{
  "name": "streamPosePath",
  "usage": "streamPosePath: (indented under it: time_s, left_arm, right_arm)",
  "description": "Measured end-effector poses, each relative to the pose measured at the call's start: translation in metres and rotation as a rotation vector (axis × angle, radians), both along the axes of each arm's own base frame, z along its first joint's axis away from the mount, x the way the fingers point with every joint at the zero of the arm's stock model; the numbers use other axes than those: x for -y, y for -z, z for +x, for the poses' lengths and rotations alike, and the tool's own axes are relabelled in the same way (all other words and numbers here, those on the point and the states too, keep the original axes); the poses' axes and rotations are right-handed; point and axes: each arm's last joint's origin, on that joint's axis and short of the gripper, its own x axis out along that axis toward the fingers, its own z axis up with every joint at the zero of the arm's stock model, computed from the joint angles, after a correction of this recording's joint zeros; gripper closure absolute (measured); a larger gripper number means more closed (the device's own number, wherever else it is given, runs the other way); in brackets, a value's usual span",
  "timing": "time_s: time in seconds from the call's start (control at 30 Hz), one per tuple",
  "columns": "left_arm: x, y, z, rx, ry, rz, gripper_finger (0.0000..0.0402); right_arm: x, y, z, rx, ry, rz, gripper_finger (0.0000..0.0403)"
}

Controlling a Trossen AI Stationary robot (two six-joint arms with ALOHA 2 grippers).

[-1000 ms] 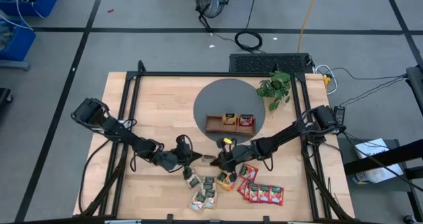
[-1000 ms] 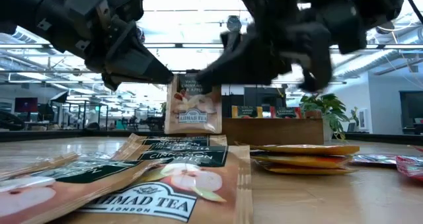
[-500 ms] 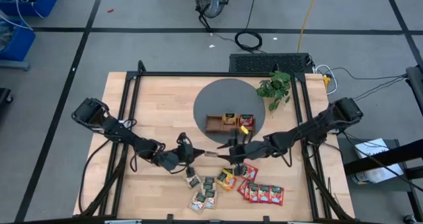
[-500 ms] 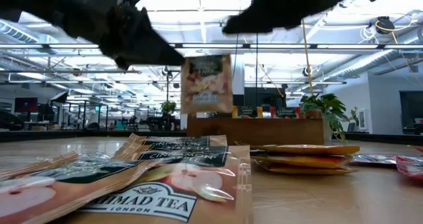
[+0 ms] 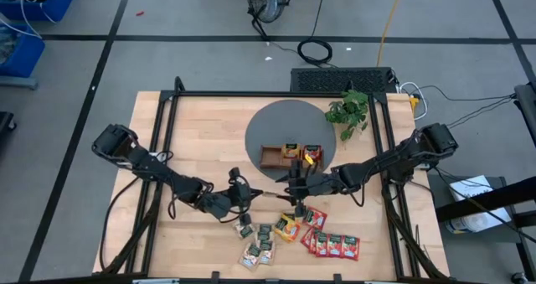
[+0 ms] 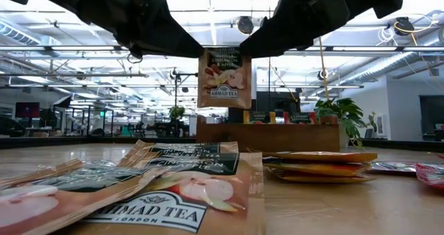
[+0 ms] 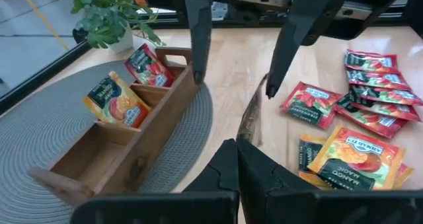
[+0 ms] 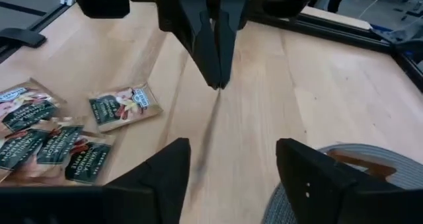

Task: Pick & Place Tea
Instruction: Put the brown tea bag into the left section of the wooden organiser

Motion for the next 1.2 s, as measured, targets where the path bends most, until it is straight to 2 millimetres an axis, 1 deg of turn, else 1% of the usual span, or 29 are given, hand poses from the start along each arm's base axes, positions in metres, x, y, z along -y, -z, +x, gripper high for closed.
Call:
streamPosePath:
  time_s: [0.17, 0.43, 0.73, 0.97, 1.2]
  left_arm:
    - [-0.002, 0.0, 0.001, 0.0, -0.006, 0.002, 0.0401]
    - [-0.003, 0.0, 0.001, 0.004, -0.008, 0.001, 0.0401]
    - [-0.004, -0.001, 0.002, 0.005, -0.013, 0.0, 0.0401]
    - [-0.004, -0.001, 0.002, 0.002, -0.008, 0.011, 0.0398]
    - [-0.004, -0.001, 0.002, -0.01, 0.011, 0.057, 0.0362]
  right_arm:
    - [-0.001, 0.0, 0.0, -0.005, -0.05, 0.015, 0.0235]
    - [-0.001, 0.0, 0.0, -0.007, -0.063, -0.012, 0.0313]
    - [0.005, 0.002, 0.001, -0.031, -0.043, -0.021, 0.0396]
    - [0.012, 0.002, 0.002, -0.032, -0.031, -0.039, 0.0402]
    - [0.018, 0.0, 0.005, -0.01, -0.013, -0.045, 0.0402]
